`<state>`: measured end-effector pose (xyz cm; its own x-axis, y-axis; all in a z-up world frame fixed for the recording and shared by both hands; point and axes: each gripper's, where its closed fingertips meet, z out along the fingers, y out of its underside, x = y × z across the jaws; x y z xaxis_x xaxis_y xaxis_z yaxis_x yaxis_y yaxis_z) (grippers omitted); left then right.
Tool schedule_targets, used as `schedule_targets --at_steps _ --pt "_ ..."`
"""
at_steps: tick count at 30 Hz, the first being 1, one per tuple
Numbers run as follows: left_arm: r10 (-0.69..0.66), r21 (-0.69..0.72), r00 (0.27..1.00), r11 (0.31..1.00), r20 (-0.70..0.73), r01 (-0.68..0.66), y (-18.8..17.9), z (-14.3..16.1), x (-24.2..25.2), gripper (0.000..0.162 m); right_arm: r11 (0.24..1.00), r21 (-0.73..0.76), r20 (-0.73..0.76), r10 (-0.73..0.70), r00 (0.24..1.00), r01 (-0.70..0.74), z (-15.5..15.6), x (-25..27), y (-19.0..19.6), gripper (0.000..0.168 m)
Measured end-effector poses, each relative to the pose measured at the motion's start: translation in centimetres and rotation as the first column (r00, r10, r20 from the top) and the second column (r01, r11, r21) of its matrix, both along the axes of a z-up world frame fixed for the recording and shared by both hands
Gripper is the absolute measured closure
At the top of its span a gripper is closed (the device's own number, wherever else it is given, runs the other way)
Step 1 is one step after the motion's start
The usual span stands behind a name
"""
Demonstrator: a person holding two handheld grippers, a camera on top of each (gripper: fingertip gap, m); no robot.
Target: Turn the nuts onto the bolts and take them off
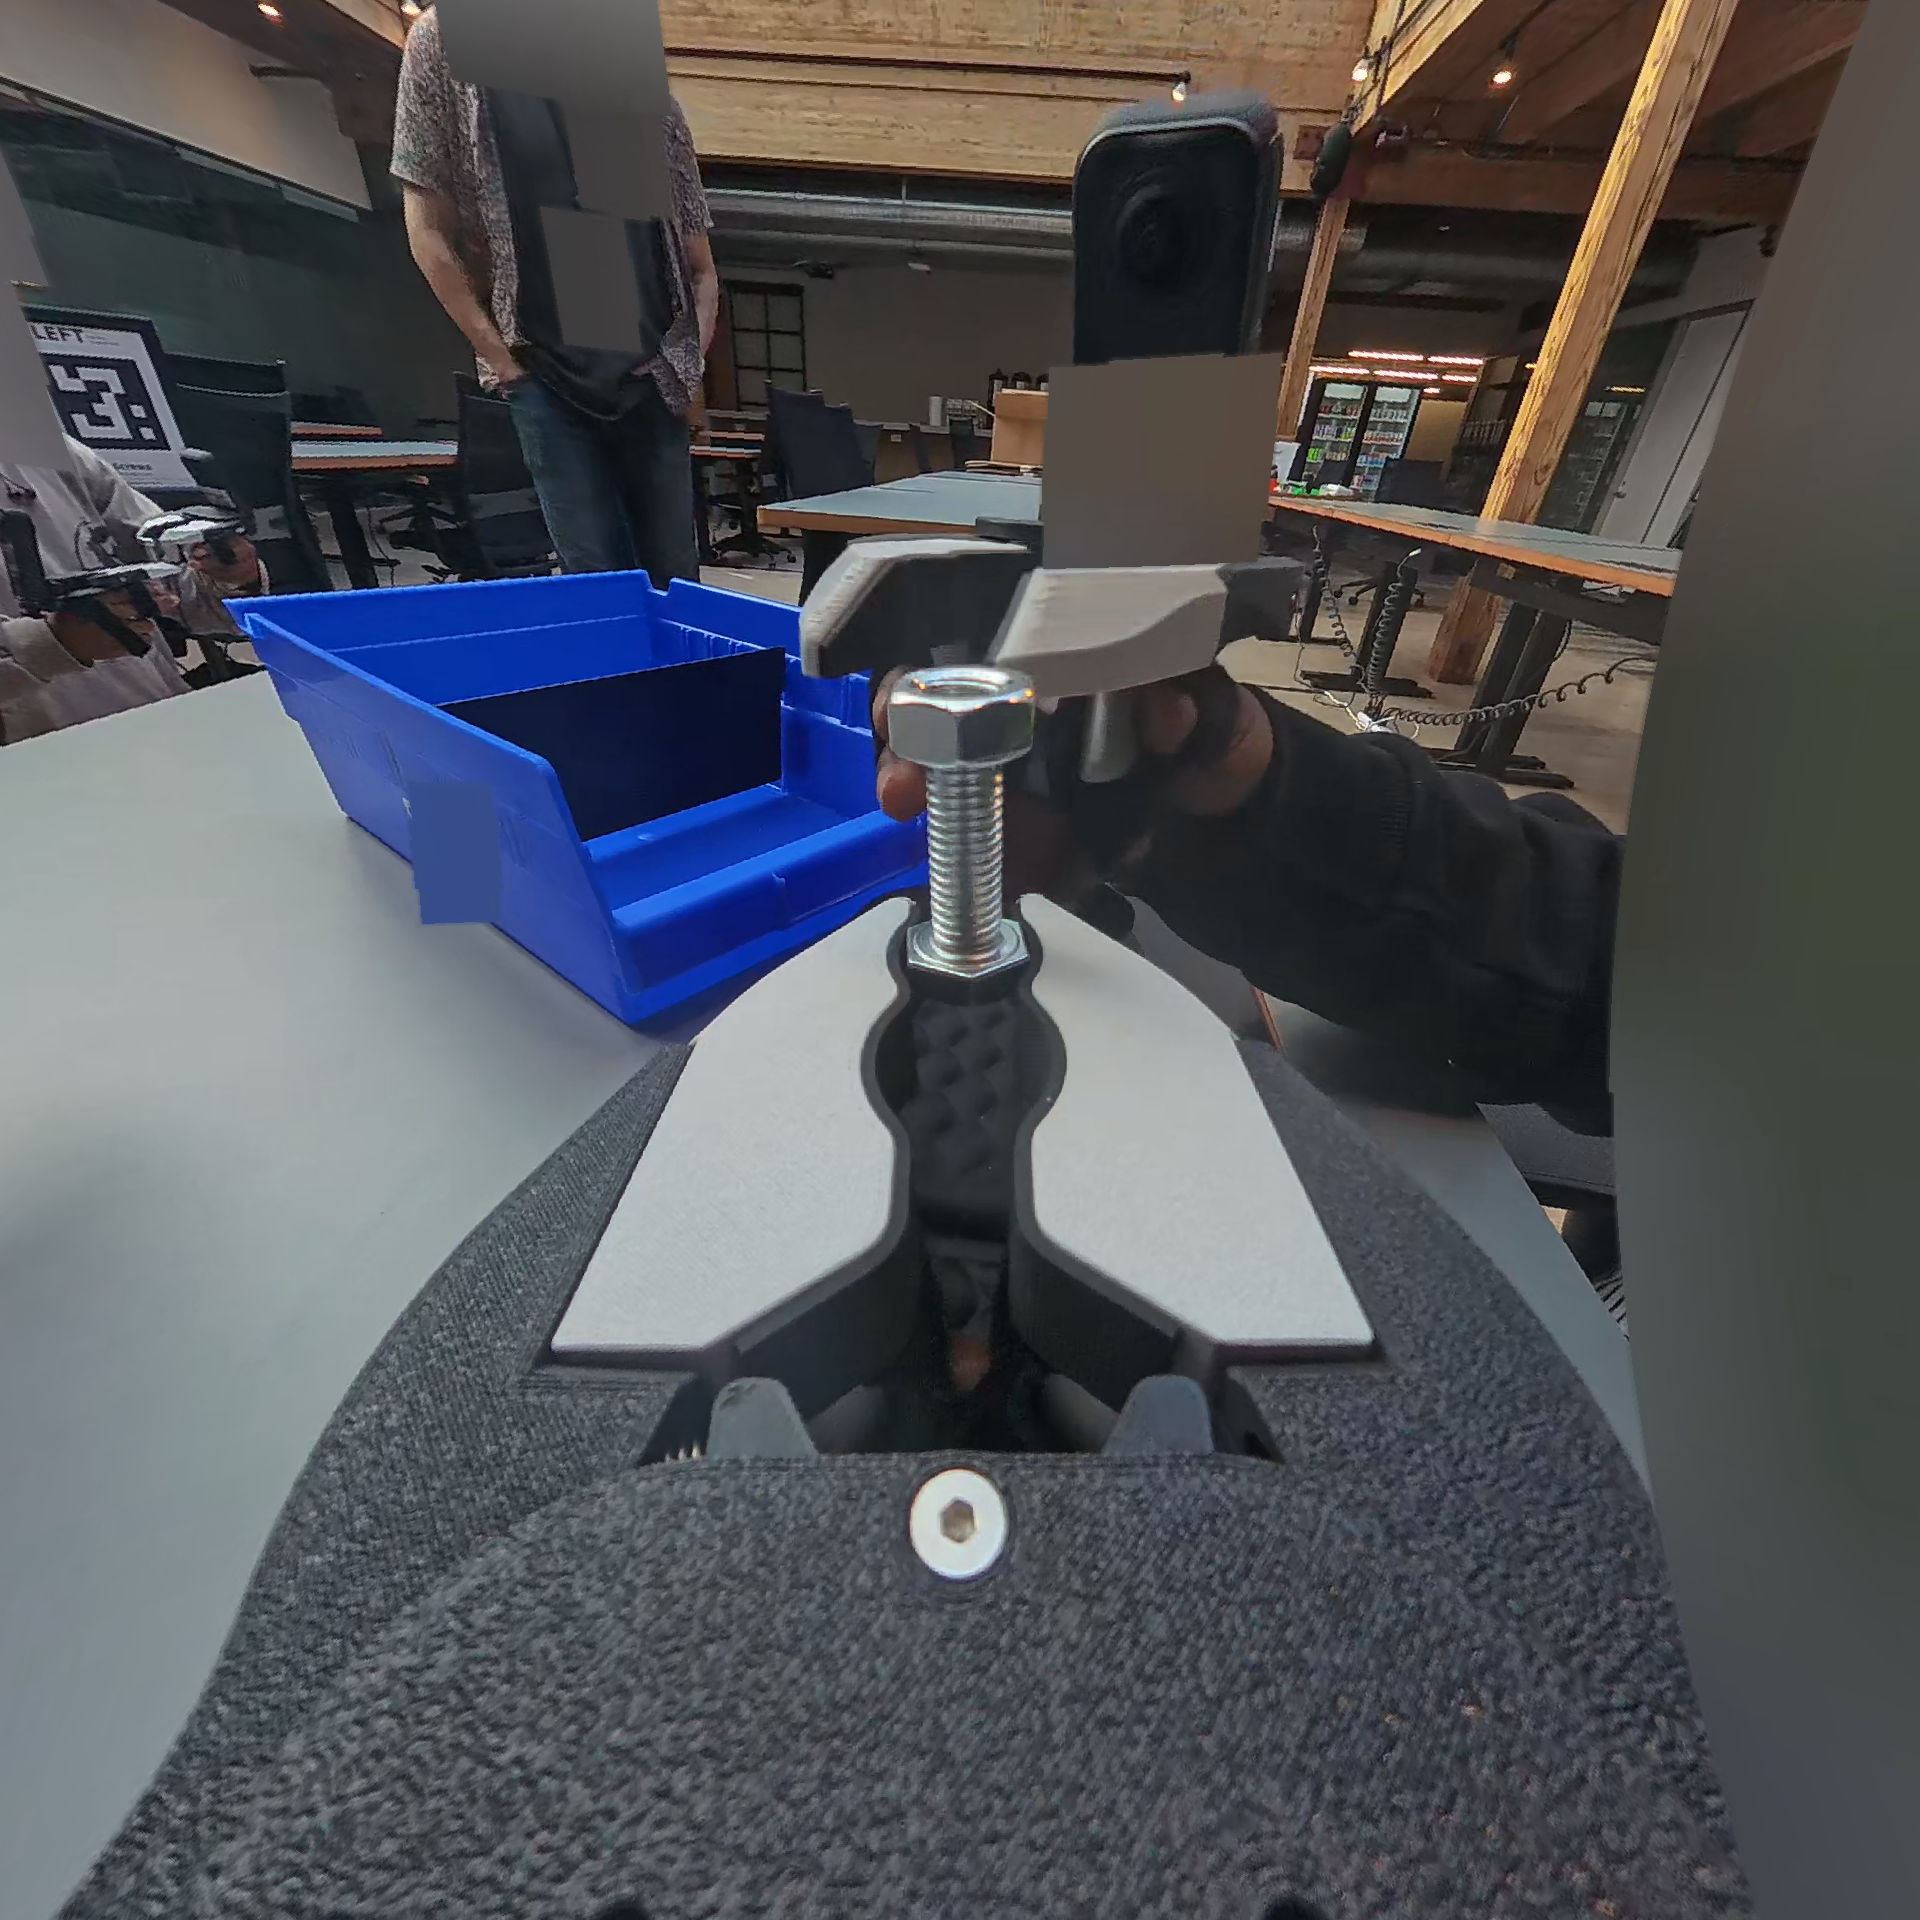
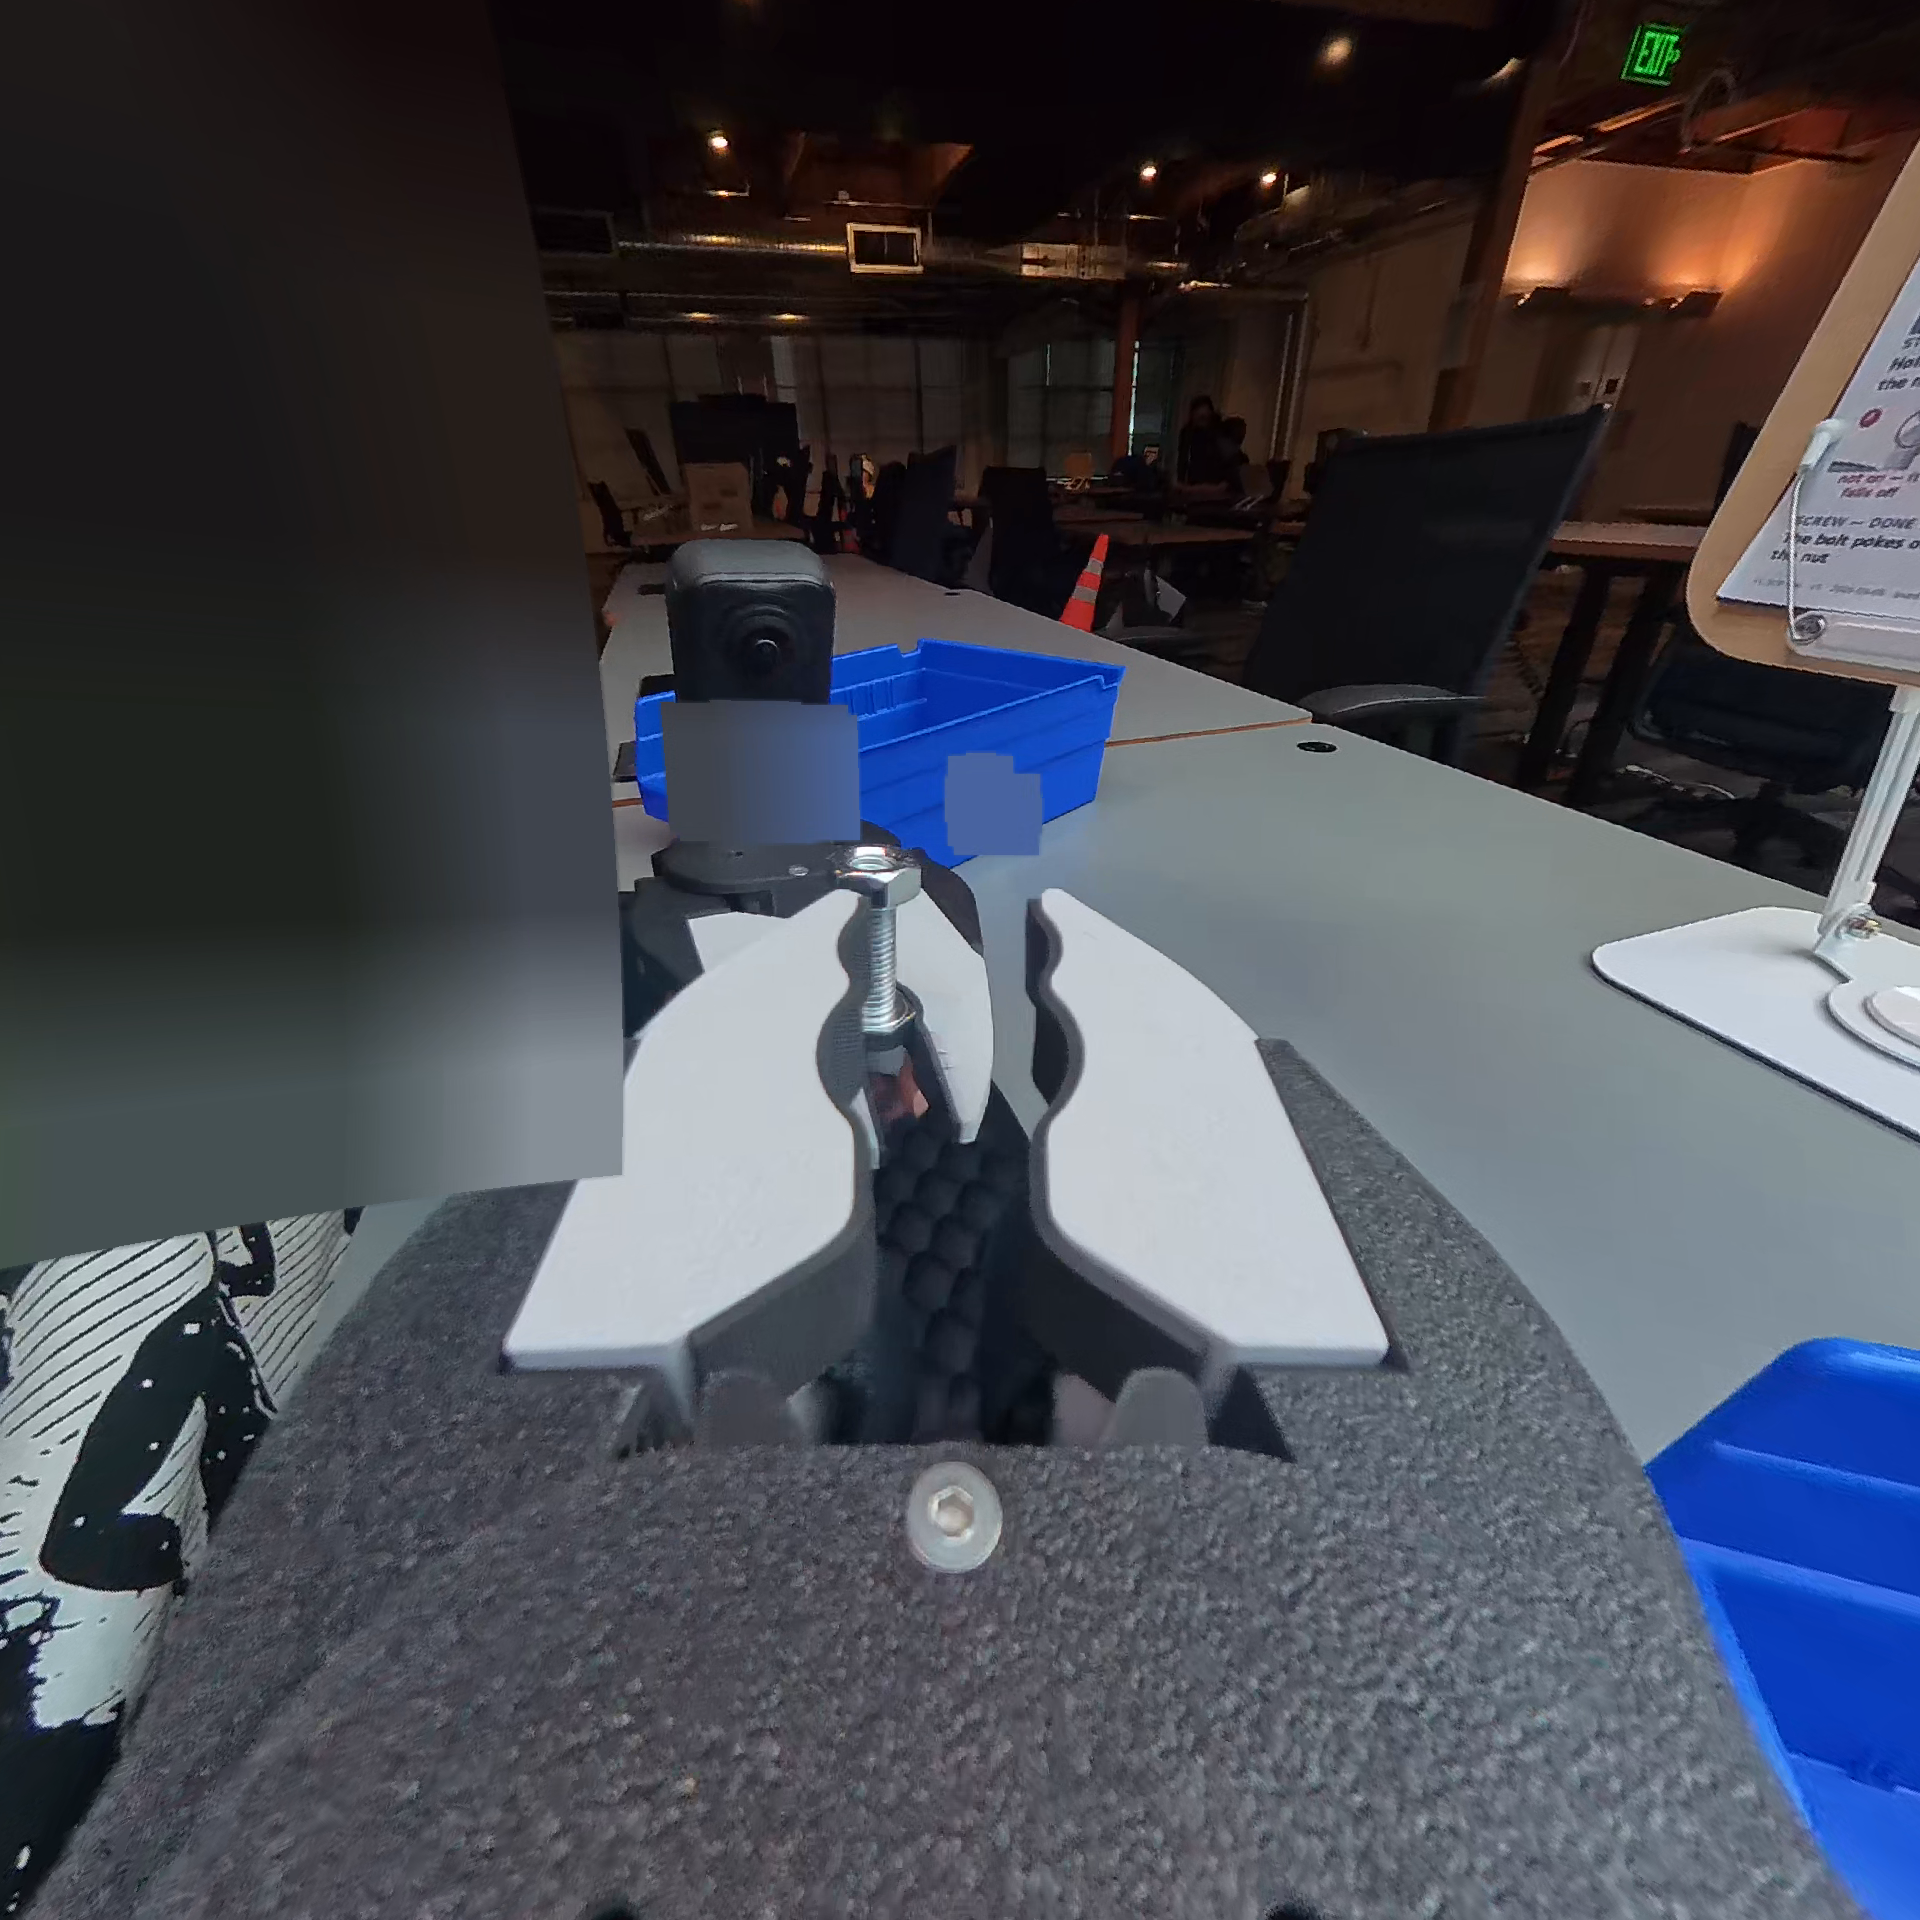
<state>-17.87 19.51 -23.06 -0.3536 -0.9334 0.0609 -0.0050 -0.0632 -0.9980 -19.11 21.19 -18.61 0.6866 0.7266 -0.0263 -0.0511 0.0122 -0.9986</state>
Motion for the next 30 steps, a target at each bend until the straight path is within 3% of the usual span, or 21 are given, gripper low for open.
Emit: schedule_targets --at_steps 5,9,17,30 --pt "0.003 -0.003 1.0 1.0 -0.002 -0.003 0.0 0.0 0.0 0.148 0.999 -0.029 0.007 0.028 1.0 -0.028 -0.3 -1.5 0.5 0.111" --pt "0.005 -0.002 1.0 1.0 -0.003 -0.005 0.0 -0.1 0.1 0.148 0.998 -0.048 -0.007 0.041 0.999 -0.041 -0.5 -3.0 1.7 0.101" --pt "-0.003 0.002 1.0 1.0 -0.001 0.003 -0.1 0.0 0.0 0.148 0.999 -0.047 -0.007 0.013 1.0 -0.013 -0.6 -3.2 2.9 0.115" --pt "0.002 0.003 1.0 1.0 -0.004 -0.002 -0.1 -0.1 0.0 0.148 1.0 -0.007 0.01 0.013 1.0 -0.013 -0.1 -1.0 0.3 0.134"
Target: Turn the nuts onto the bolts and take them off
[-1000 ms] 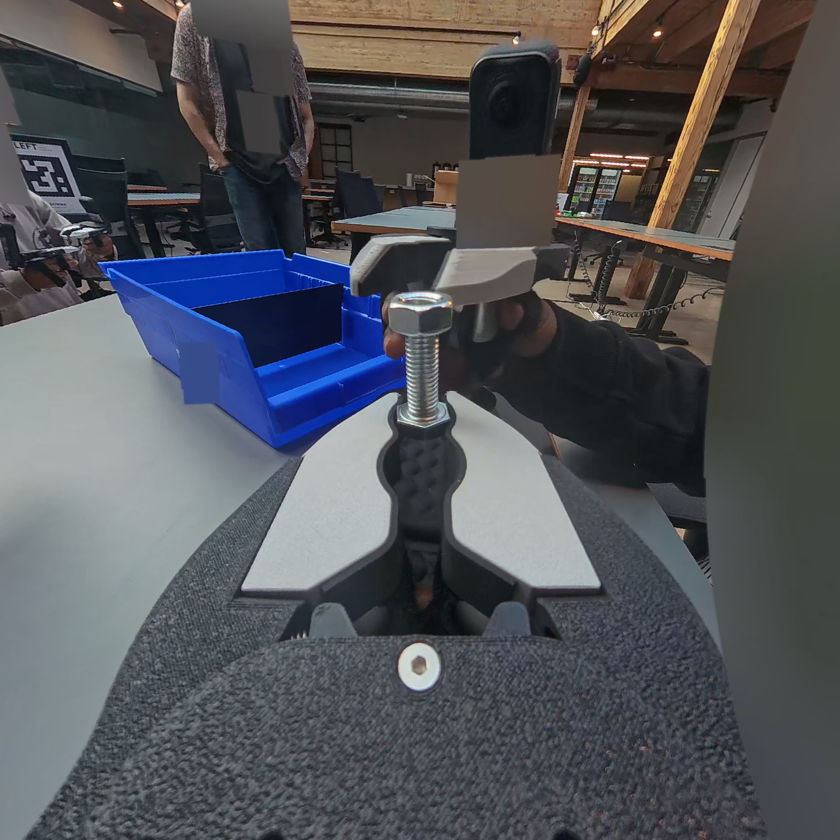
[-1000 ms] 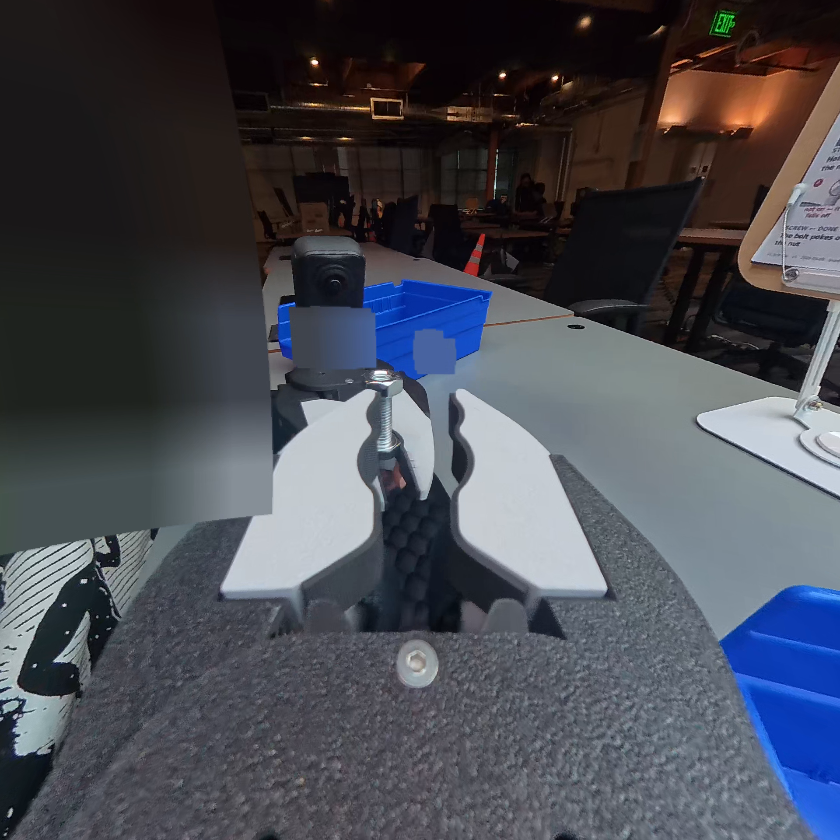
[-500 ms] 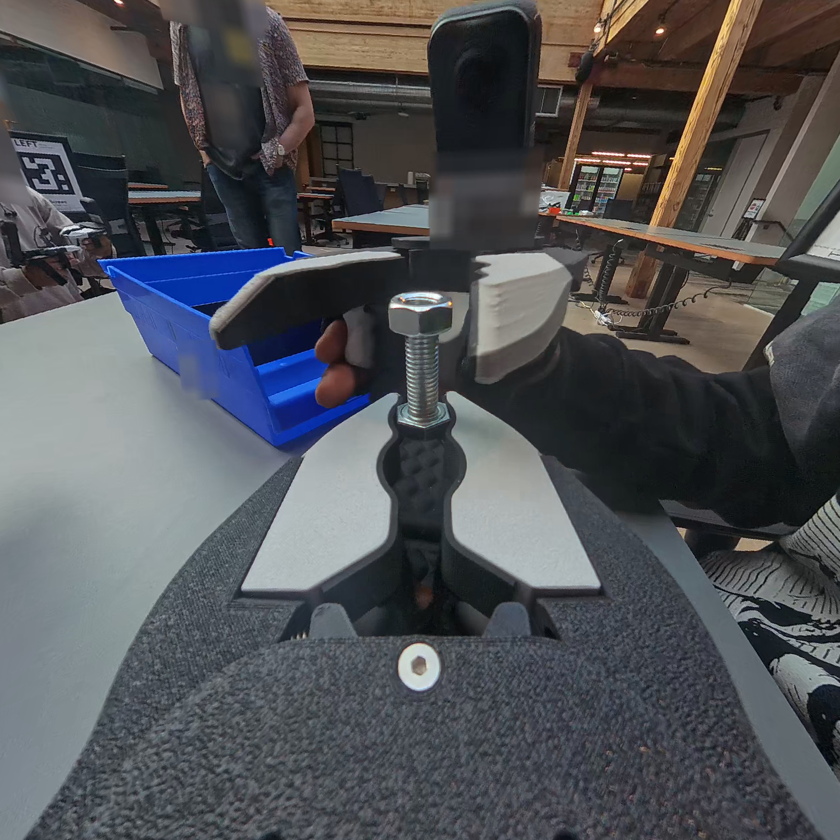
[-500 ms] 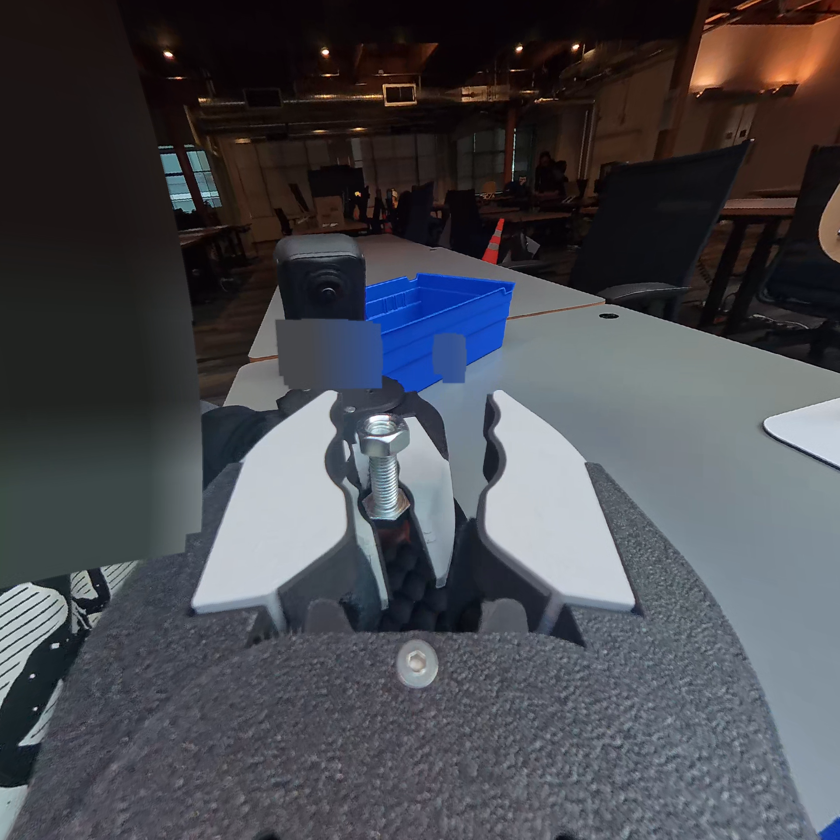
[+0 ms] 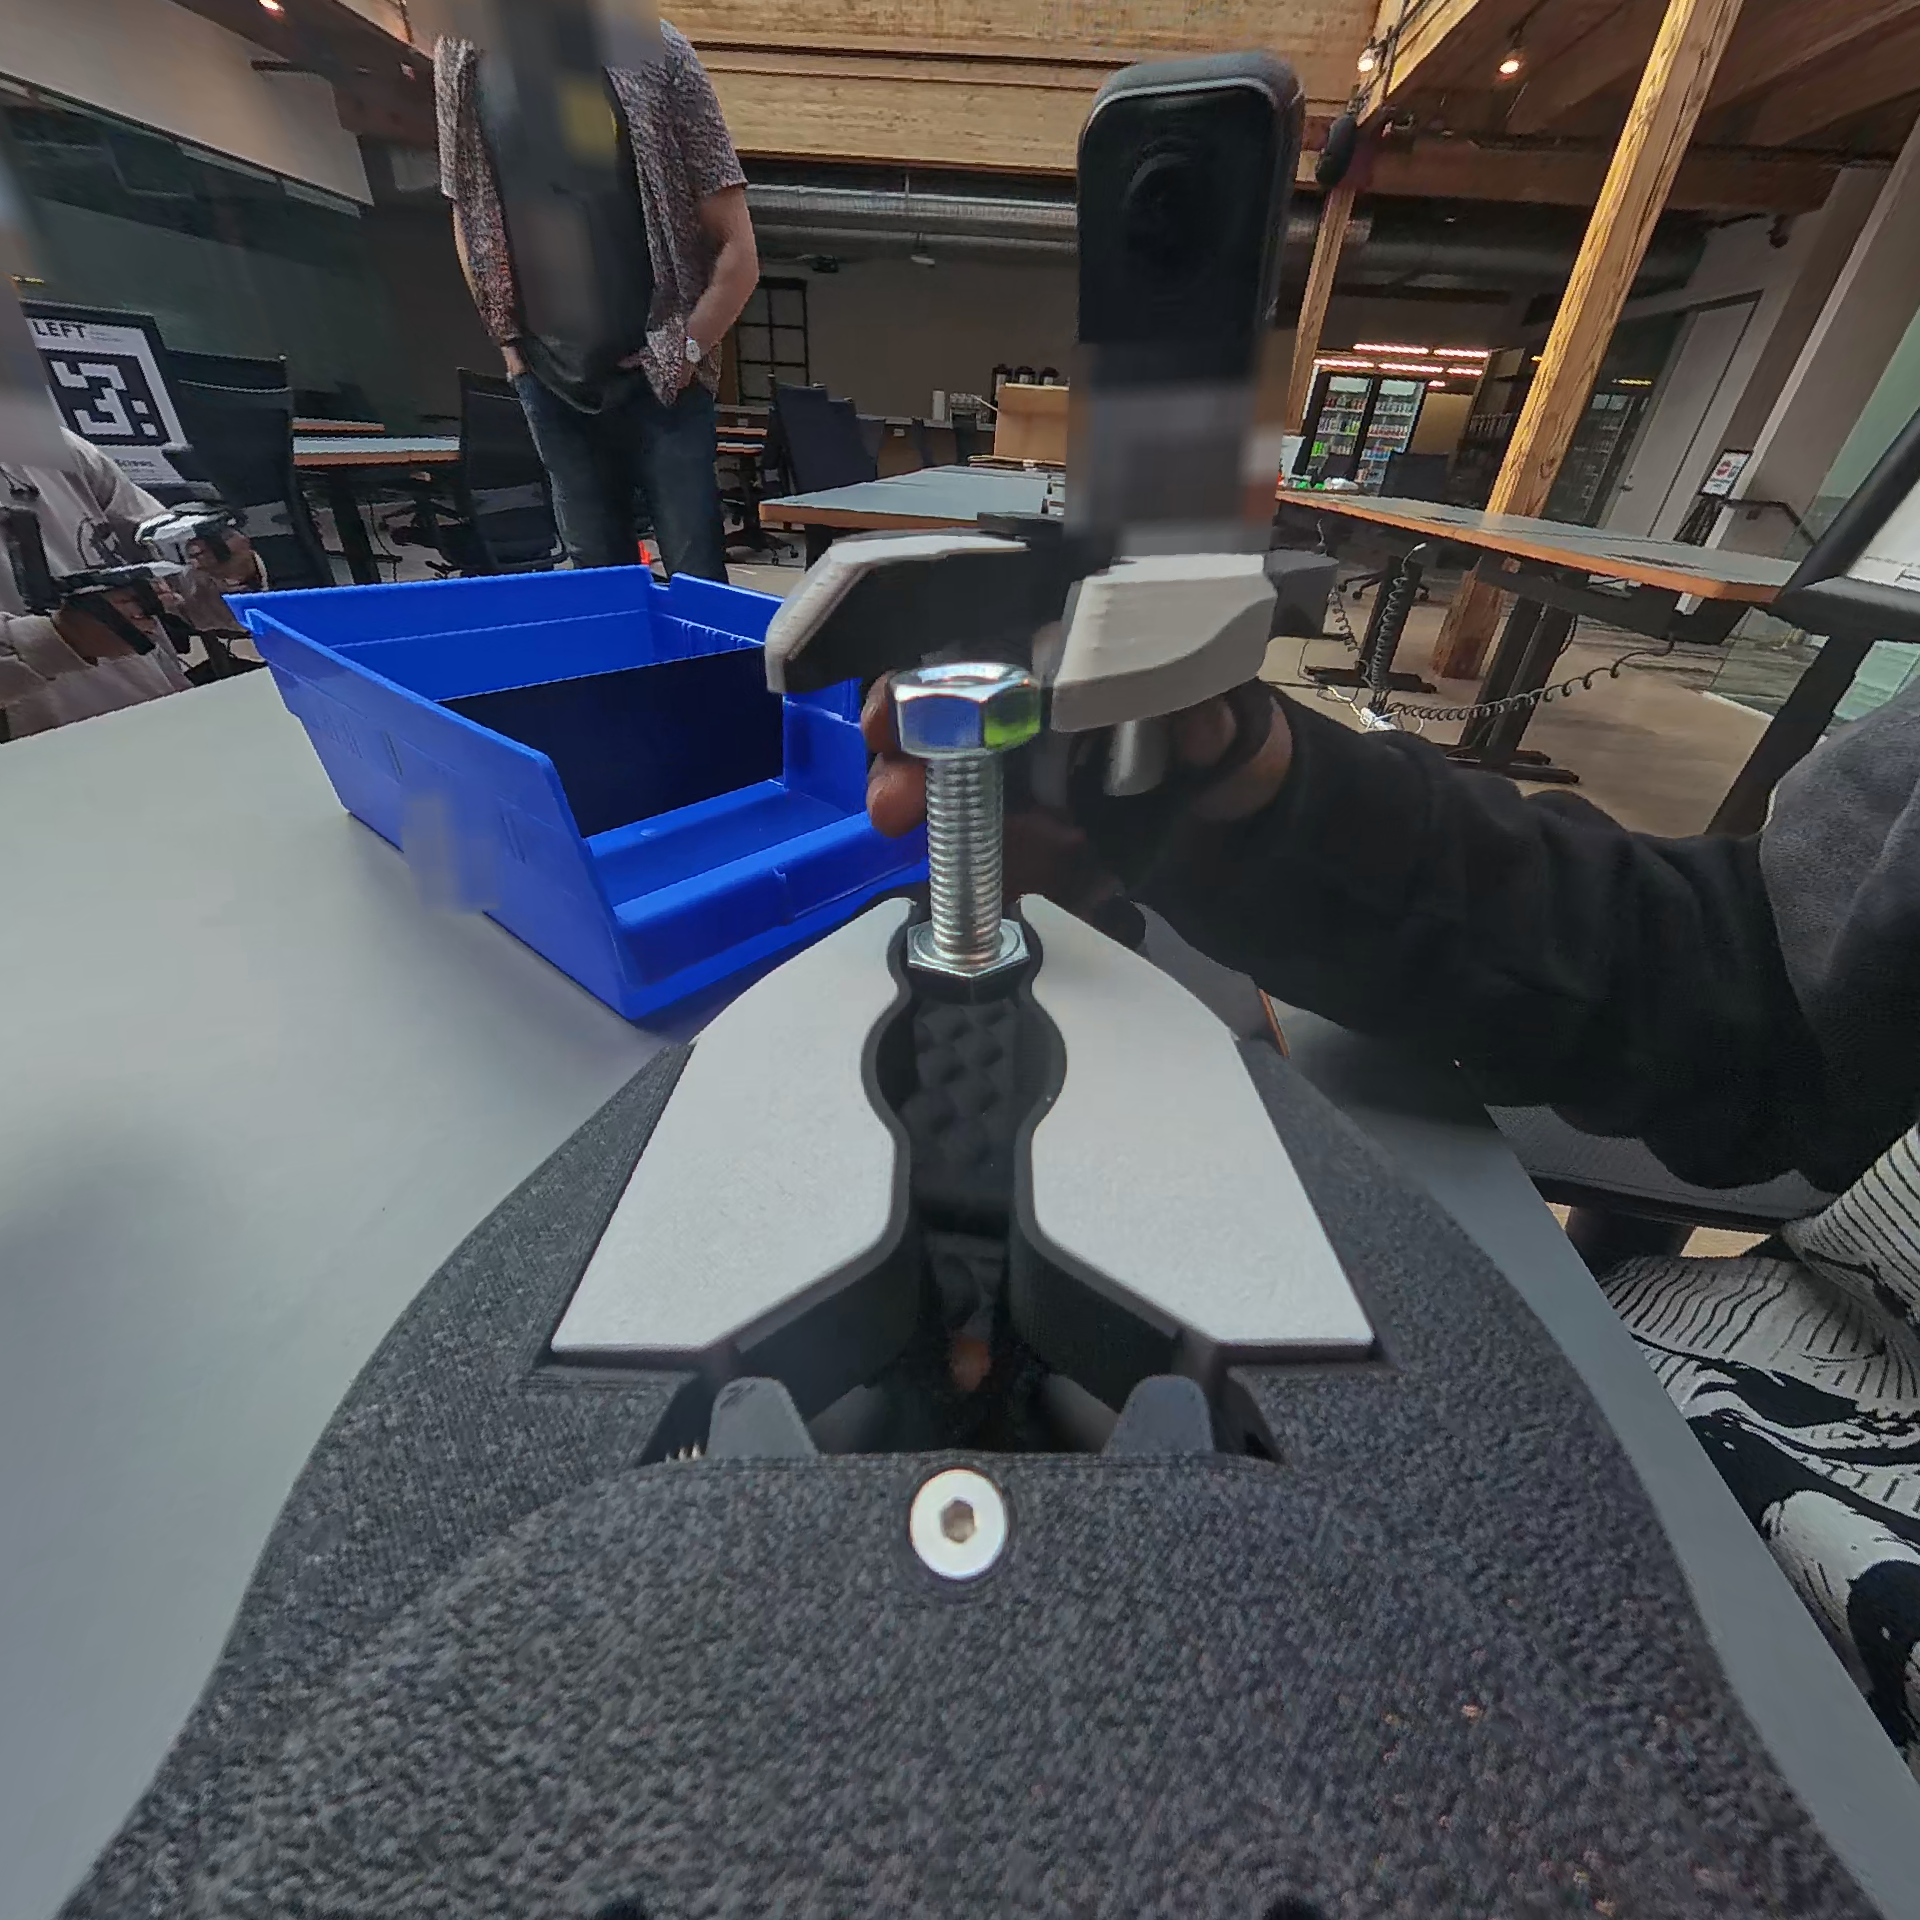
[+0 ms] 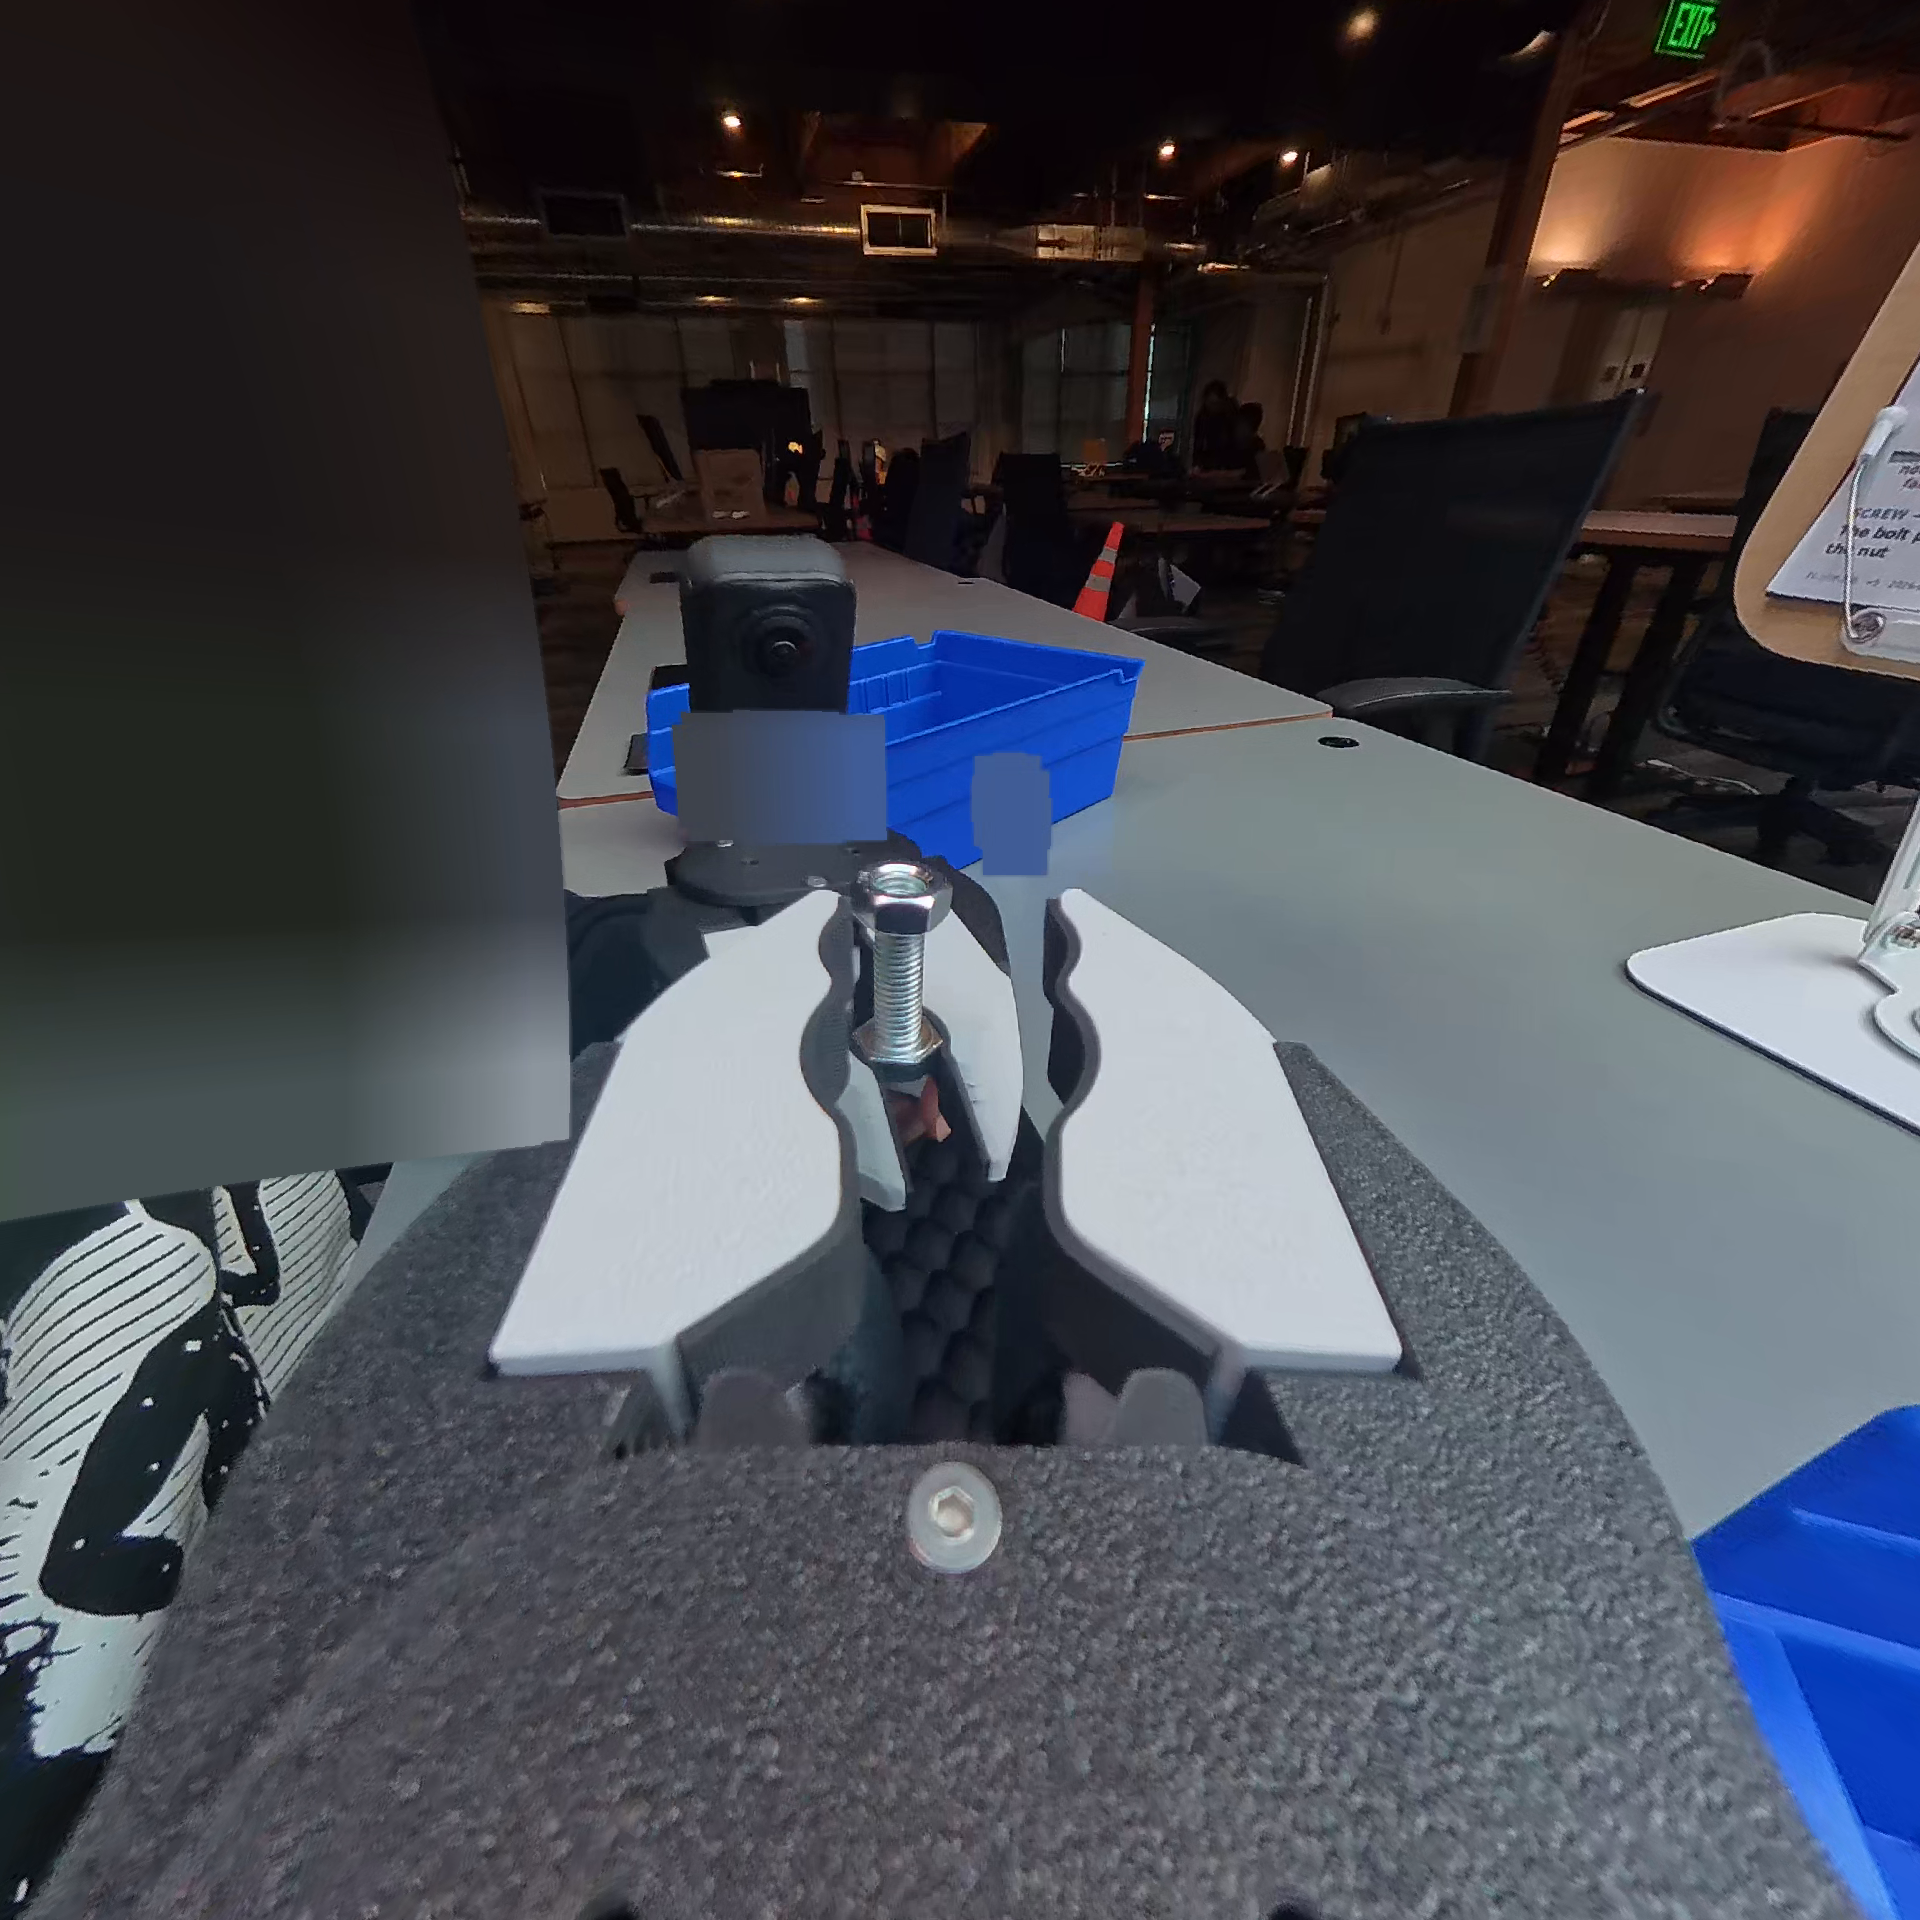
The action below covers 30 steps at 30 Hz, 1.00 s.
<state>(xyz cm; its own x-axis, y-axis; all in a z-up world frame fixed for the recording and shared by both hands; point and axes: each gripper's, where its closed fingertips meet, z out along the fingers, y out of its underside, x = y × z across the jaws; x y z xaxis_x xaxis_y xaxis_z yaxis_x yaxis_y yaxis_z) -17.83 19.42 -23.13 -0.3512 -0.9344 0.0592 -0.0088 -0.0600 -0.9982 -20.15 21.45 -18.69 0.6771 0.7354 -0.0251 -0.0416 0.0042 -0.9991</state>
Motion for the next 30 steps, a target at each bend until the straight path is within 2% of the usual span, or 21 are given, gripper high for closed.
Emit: schedule_targets --at_steps 5,10,16,25,30 --pt "-0.001 0.005 1.0 1.0 -0.002 0.001 -0.1 0.0 0.0 0.148 1.0 -0.006 0.005 0.024 1.0 -0.023 0.1 -1.2 0.4 0.125" --pt "-0.003 0.012 1.0 1.0 -0.003 0.004 -0.2 -0.1 0.0 0.148 1.0 -0.025 0.046 0.01 0.999 -0.008 -0.5 -1.8 1.3 0.127" --pt "-0.003 0.006 1.0 1.0 -0.001 0.003 -0.1 0.0 0.0 0.148 1.0 -0.016 0.039 -0.01 0.999 0.011 -0.4 -0.5 0.6 0.128" --pt "-0.004 0.016 1.0 1.0 -0.006 0.004 -0.2 -0.1 0.0 0.148 0.999 -0.003 0.019 0.038 0.999 -0.038 0.3 -2.1 1.1 0.127" --pt "-0.006 0.02 1.0 1.0 -0.007 0.006 -0.2 -0.2 0.0 0.148 0.999 -0.018 0.056 0.04 0.998 -0.039 -0.2 -2.4 1.5 0.127"
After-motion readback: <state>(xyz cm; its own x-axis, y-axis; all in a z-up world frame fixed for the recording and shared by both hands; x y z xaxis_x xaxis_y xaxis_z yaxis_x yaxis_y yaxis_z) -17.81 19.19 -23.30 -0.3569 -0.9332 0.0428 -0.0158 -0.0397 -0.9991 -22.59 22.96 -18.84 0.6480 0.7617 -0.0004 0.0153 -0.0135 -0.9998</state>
